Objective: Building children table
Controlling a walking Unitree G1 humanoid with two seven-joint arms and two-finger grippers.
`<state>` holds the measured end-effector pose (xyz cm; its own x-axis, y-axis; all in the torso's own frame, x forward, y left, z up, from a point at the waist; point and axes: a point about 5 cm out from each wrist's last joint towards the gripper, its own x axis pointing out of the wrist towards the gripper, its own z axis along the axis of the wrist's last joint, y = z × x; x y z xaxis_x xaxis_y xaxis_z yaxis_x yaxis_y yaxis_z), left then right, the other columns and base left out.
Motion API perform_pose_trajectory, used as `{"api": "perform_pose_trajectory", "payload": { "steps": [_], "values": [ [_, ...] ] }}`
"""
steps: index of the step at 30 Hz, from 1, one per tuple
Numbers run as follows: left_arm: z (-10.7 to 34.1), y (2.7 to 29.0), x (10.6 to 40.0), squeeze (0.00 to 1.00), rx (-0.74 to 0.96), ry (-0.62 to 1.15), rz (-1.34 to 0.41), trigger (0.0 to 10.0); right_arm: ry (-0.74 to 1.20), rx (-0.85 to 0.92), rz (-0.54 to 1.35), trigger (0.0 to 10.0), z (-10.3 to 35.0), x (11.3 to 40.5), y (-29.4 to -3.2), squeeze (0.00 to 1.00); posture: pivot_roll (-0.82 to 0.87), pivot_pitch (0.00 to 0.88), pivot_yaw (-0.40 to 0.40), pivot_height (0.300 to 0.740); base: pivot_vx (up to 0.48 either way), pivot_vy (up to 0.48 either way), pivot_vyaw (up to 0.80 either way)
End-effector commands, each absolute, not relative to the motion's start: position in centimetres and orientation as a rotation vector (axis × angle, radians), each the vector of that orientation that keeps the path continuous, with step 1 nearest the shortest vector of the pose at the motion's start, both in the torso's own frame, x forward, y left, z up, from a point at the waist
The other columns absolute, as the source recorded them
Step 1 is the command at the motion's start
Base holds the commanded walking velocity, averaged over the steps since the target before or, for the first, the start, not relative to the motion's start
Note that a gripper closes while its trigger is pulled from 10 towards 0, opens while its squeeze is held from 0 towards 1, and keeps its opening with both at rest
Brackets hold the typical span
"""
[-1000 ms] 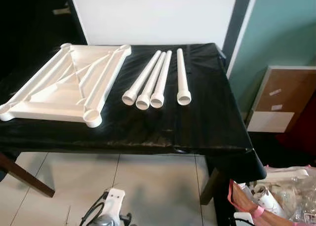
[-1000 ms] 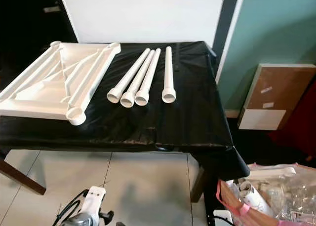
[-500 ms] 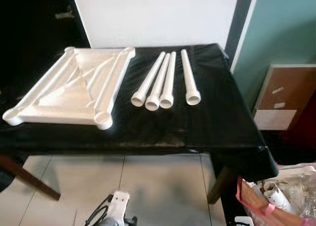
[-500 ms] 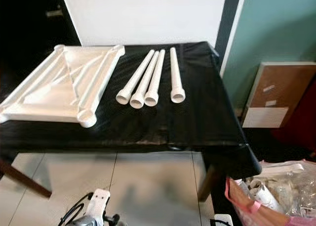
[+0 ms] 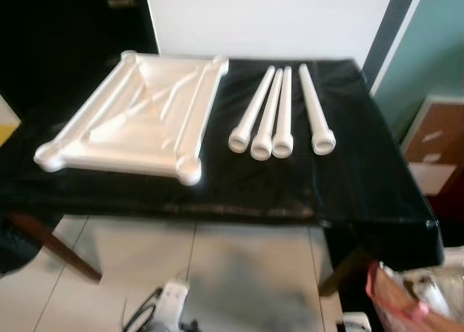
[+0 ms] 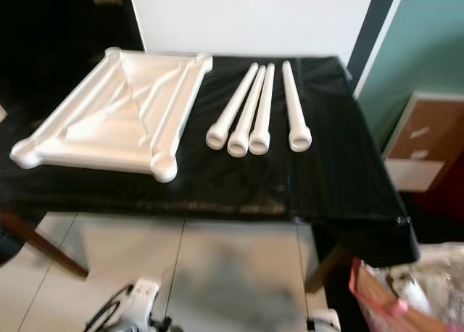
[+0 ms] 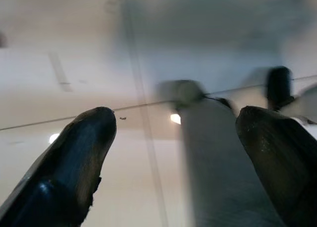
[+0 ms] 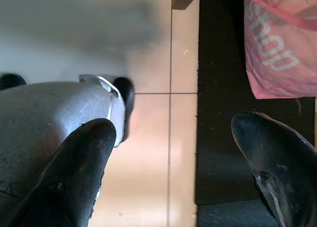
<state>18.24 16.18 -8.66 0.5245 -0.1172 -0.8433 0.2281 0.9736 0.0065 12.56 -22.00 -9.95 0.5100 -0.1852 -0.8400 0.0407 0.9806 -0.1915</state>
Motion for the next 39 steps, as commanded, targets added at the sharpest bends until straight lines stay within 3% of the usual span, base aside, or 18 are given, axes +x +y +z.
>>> {"api": "perform_pose_trajectory", "payload": {
  "steps": [1,39],
  "values": [
    [-8.92,15.48,17.78,0.00,0.113,1.011,-0.227,10.0,1.066,-0.136,-0.093,10.0,-10.46,11.68,-20.96,0.00,-0.01,0.000,0.045,0.740,0.000,0.277,0.00],
    [-9.07,15.24,17.45,0.00,0.117,1.011,-0.228,10.0,1.058,-0.166,-0.061,10.0,-10.27,12.30,-21.04,0.00,0.00,0.000,0.027,0.740,0.000,0.295,0.00]
  ]
}}
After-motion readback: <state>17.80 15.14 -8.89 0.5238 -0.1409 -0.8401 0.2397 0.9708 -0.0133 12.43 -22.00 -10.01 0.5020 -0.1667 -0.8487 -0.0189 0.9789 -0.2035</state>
